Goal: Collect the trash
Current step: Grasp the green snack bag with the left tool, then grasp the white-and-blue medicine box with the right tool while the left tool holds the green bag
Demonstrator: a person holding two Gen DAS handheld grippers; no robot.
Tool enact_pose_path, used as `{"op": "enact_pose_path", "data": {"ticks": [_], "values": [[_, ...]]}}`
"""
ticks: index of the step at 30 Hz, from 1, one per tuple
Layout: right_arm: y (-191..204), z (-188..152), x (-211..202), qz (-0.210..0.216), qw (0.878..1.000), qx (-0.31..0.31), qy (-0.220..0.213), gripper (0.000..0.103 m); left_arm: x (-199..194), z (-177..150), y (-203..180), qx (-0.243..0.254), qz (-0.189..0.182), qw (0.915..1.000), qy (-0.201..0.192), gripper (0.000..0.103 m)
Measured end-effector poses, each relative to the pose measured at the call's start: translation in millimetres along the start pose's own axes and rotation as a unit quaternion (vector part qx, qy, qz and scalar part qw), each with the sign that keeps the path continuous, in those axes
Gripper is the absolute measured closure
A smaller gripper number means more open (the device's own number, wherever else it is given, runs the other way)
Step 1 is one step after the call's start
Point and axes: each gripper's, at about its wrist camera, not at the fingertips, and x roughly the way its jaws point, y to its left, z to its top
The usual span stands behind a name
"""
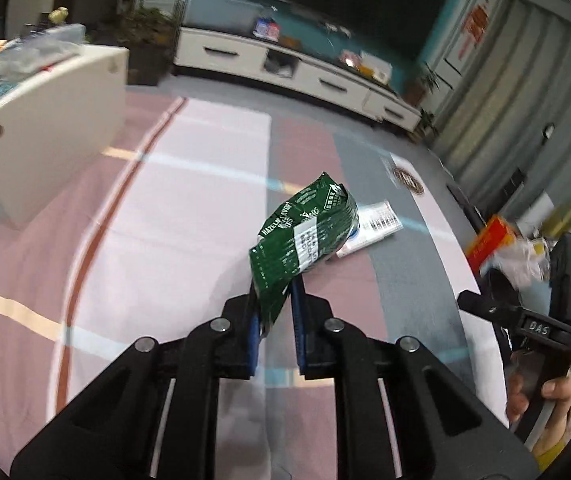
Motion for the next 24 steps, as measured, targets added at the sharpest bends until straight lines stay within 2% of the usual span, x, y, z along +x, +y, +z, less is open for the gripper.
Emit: {"op": "enact_pose_path", "data": {"ticks": [5, 10, 15, 18, 21, 22, 24], "values": [[28, 24, 35, 0.025, 0.999, 0.028, 0.018, 0.013, 2, 8, 8, -0.026, 0.013, 0.9995, -0.014, 0.088], [39, 45, 73, 0.015, 0.996, 0.081, 0.041, 0.013, 13, 18, 20, -0.049, 0.017, 0.9985, -0.017, 0.088], [46, 56, 93, -0.004, 0.991, 0.127, 0.033, 0.013, 21, 23, 26, -0.047, 0.02, 0.9986, -0.015, 0.088], [52, 63, 99, -0.023, 0.989, 0.143, 0.025, 0.013, 23, 23, 30, -0.049, 0.018, 0.9985, -0.015, 0.088], [59, 68, 105, -0.063, 0.988, 0.143, 0.015, 0.015, 21, 21, 29, -0.048, 0.02, 0.9985, -0.015, 0.088], [63, 69, 107, -0.083, 0.987, 0.134, 0.012, 0.017, 19, 20, 30, -0.048, 0.02, 0.9985, -0.015, 0.088], [69, 69, 109, -0.112, 0.987, 0.113, 0.008, 0.029, 18, 19, 29, -0.047, 0.022, 0.9986, -0.015, 0.088]]}}
